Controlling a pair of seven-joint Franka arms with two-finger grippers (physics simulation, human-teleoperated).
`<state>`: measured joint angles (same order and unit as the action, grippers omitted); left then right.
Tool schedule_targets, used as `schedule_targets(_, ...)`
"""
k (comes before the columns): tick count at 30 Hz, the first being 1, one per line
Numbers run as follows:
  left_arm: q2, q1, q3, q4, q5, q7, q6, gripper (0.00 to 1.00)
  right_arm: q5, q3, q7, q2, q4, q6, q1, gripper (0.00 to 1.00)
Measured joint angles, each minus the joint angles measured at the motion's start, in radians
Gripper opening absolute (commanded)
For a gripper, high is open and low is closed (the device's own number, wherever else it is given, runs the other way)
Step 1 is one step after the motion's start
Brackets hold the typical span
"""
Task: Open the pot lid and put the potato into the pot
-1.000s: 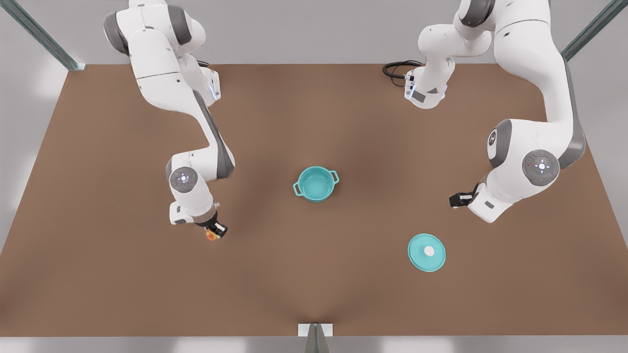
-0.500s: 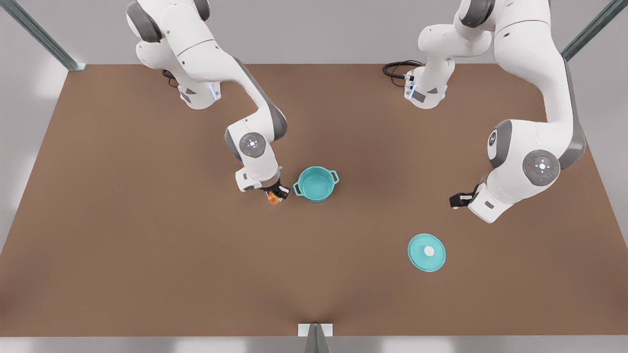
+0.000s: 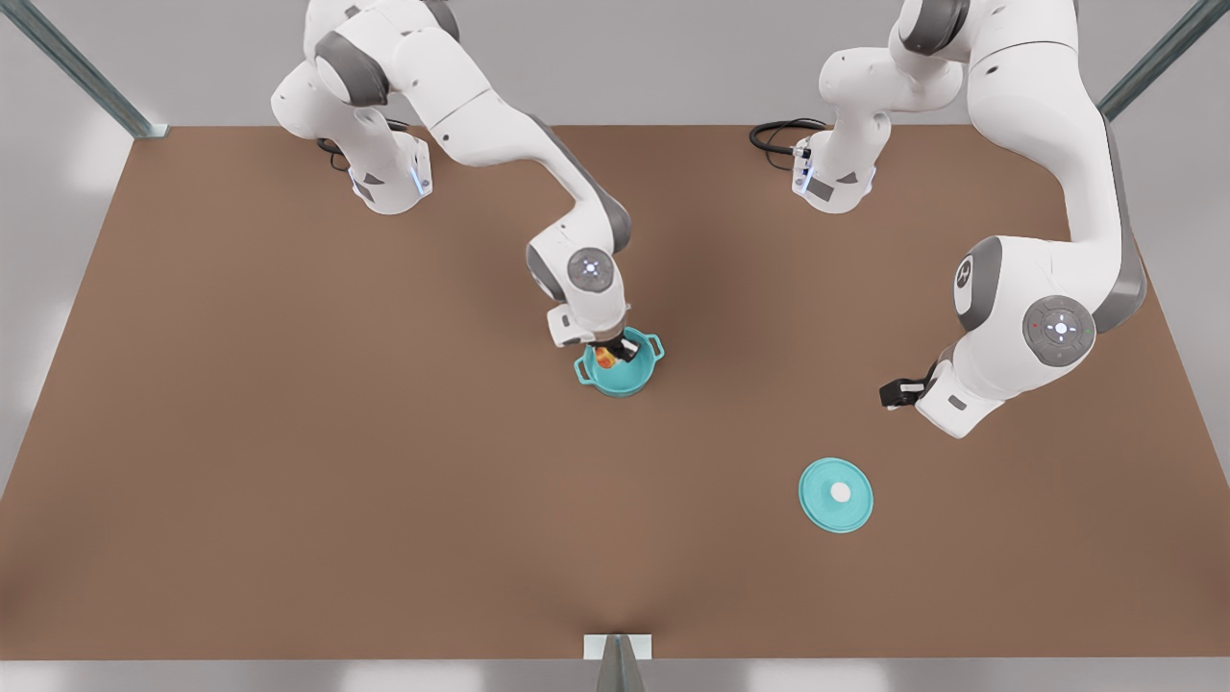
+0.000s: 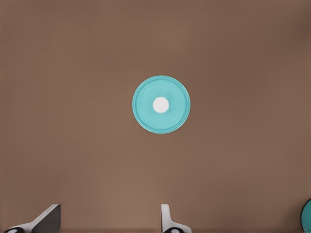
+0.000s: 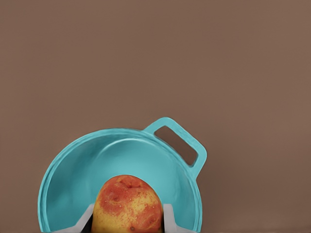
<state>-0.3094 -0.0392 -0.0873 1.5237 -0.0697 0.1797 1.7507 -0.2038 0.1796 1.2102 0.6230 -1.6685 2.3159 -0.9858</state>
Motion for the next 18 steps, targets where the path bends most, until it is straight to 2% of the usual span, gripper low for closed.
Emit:
schedule_targets(4, 0.0, 0.001, 0.0, 0.0, 0.0, -0.001, 0.0, 1.0, -0.003, 0.002, 0.036, 0.015, 0.0, 0.01, -0.007, 0.52)
schedule_targets(5, -0.001, 0.002, 0.0, 0.0, 0.001, -0.002, 0.0, 1.0, -0.003, 0.002, 0.044, 0.015, 0.002, 0.012, -0.007, 0.56)
schedule_targets(6, -0.001, 0.009, 0.0, 0.0, 0.005, -0.002, 0.0, 1.0, -0.003, 0.003, 0.051, 0.015, 0.006, 0.012, -0.007, 1.0)
schedule_targets(11, 0.005, 0.041, -0.004, -0.002, 0.039, -0.015, 0.0, 1.0, 0.0, 0.029, 0.083, -0.035, 0.01, -0.004, -0.008, 1.0)
schedule_targets(13, 0.006, 0.04, -0.007, -0.006, 0.051, -0.02, 0.0, 1.0, 0.009, 0.15, 0.076, -0.15, 0.005, -0.065, -0.001, 1.0)
schedule_targets(15, 0.006, 0.042, -0.004, -0.007, 0.063, -0.026, 0.0, 1.0, 0.015, 0.347, 0.024, -0.247, 0.002, -0.164, 0.042, 1.0)
schedule_targets(16, 0.006, 0.046, -0.003, -0.007, 0.067, -0.03, 0.0, 1.0, 0.021, 0.423, -0.019, -0.282, 0.002, -0.213, 0.103, 1.0)
schedule_targets(18, 0.005, 0.048, -0.004, -0.008, 0.073, -0.037, 0.0, 1.0, 0.037, 0.514, -0.128, -0.334, 0.004, -0.299, 0.256, 1.0)
